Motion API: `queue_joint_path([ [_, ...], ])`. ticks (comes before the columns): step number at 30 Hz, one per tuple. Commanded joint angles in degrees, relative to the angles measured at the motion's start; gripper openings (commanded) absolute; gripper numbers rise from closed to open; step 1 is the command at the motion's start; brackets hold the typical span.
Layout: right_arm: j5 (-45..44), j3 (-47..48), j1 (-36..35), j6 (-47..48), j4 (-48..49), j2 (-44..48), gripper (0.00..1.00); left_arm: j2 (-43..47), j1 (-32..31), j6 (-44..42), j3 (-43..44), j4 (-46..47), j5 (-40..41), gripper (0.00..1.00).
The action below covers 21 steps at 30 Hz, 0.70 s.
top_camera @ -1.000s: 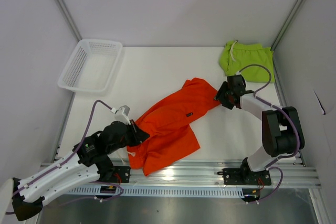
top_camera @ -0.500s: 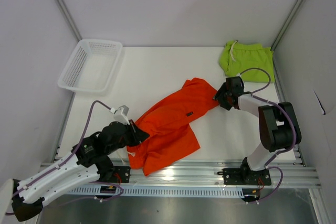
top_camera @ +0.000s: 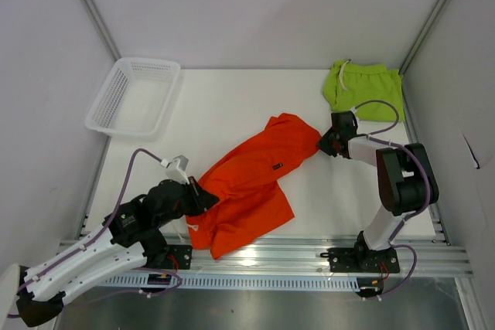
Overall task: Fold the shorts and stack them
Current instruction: Flatten the shorts out
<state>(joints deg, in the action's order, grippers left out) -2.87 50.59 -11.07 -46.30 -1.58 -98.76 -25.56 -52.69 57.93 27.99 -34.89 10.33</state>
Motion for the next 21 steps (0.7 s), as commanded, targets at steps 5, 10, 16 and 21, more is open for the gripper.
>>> queue_joint_path([
  [5,-1.96,4.95,0.26,1.21,-2.19,-1.09,0.0,-1.07,0.3,-0.36,2.94,1.58,-0.48,0.0],
  [10,-4.86,9.16,0.79,4.63,-7.45,2.69,0.0,-2.47,0.39,-1.15,5.84,2.02,-0.05,0.0],
  [16,-4.07,14.7,2.63,6.92,-12.55,7.35,0.0,-6.33,0.3,-6.25,18.58,0.09,4.17,0.0],
  [21,-3.63,23.21,3.69,8.86,-17.39,11.48,0.0,-10.82,0.39,-10.73,29.64,-0.44,6.19,0.0],
])
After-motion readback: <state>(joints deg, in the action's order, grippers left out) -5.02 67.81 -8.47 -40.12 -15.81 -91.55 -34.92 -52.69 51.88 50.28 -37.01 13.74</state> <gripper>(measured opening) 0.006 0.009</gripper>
